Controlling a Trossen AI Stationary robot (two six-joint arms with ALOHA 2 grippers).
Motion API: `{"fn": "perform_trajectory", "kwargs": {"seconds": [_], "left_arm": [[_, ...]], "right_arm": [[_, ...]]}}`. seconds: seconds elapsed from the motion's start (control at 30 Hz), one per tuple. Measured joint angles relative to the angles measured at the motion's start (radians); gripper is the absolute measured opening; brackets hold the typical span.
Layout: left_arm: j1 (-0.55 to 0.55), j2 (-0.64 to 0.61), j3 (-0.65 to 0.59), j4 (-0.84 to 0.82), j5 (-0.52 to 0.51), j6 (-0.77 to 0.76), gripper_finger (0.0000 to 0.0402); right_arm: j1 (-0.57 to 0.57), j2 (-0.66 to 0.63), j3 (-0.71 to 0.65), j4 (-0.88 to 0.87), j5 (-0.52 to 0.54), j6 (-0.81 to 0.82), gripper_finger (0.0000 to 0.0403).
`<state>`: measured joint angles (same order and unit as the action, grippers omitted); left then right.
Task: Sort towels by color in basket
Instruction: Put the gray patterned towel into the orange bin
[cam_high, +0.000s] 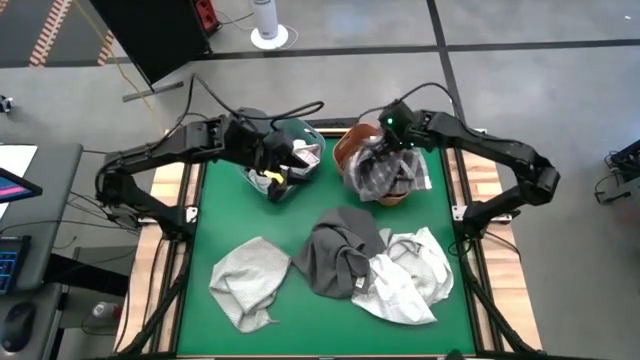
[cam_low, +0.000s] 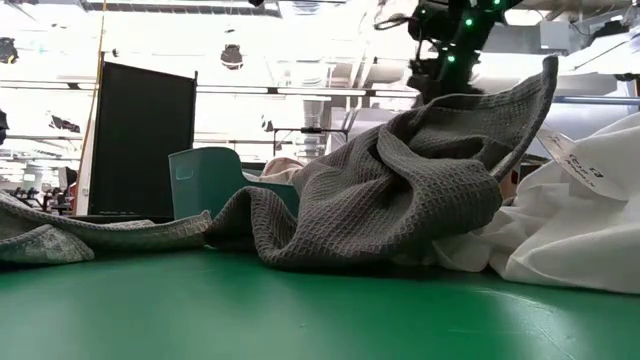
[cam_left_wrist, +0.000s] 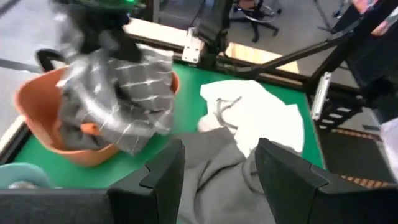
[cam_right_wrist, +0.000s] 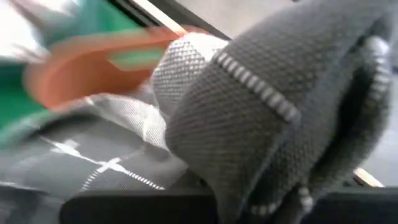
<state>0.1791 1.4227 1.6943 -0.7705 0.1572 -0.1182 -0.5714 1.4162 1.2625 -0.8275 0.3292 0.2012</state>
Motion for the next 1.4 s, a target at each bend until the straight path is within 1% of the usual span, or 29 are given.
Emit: {"fn": "perform_trajectory", "kwargs": {"seconds": [0.17, 0.23, 0.27, 0.4, 0.47, 0.6, 0.7, 0.83, 0.97, 1.07, 1.2, 1.4], "left_arm": [[0.001, 0.0, 0.0, -0.005, -0.025, 0.021, 0.0185], [0.001, 0.003, 0.0, -0.004, -0.028, 0.021, 0.0185], [0.001, 0.003, 0.0, -0.004, -0.028, 0.02, 0.0185], [0.001, 0.003, 0.0, 0.005, -0.029, 0.008, 0.0185], [0.001, 0.003, 0.0, 0.016, -0.029, -0.004, 0.0185], [0.001, 0.003, 0.0, 0.041, -0.03, -0.025, 0.0185], [0.001, 0.003, 0.0, 0.054, -0.03, -0.051, 0.0185], [-0.014, 0.004, 0.0, 0.055, -0.031, -0.095, 0.0185], [-0.041, 0.004, 0.0, 0.055, -0.032, -0.123, 0.0185], [-0.063, 0.004, 0.0, 0.055, -0.057, -0.131, 0.0185], [-0.083, 0.004, 0.0, 0.055, -0.107, -0.139, 0.0185], [-0.094, 0.004, 0.0, 0.053, -0.115, -0.141, 0.0185]], "right_arm": [[0.0, -0.019, 0.0, -0.137, 0.156, 0.003, 0.003], [0.011, -0.03, 0.0, -0.173, 0.186, 0.01, 0.0031], [0.016, -0.034, 0.0, -0.182, 0.18, 0.011, 0.0031], [0.04, -0.045, 0.0, -0.209, 0.028, 0.035, 0.0032], [0.047, -0.042, 0.0, -0.233, -0.012, 0.059, 0.0034], [0.047, -0.016, -0.013, -0.218, -0.019, 0.048, 0.0045], [0.031, 0.015, -0.042, -0.182, -0.049, -0.006, 0.0056], [0.01, 0.055, -0.053, -0.2, -0.063, -0.063, 0.0073], [-0.024, 0.051, -0.053, -0.208, -0.064, -0.112, 0.0102], [-0.061, 0.024, -0.034, -0.222, -0.066, -0.131, 0.0131], [-0.119, -0.032, 0.019, -0.25, -0.066, -0.152, 0.0179], [-0.18, -0.112, 0.123, -0.275, -0.066, -0.178, 0.0248]]}}
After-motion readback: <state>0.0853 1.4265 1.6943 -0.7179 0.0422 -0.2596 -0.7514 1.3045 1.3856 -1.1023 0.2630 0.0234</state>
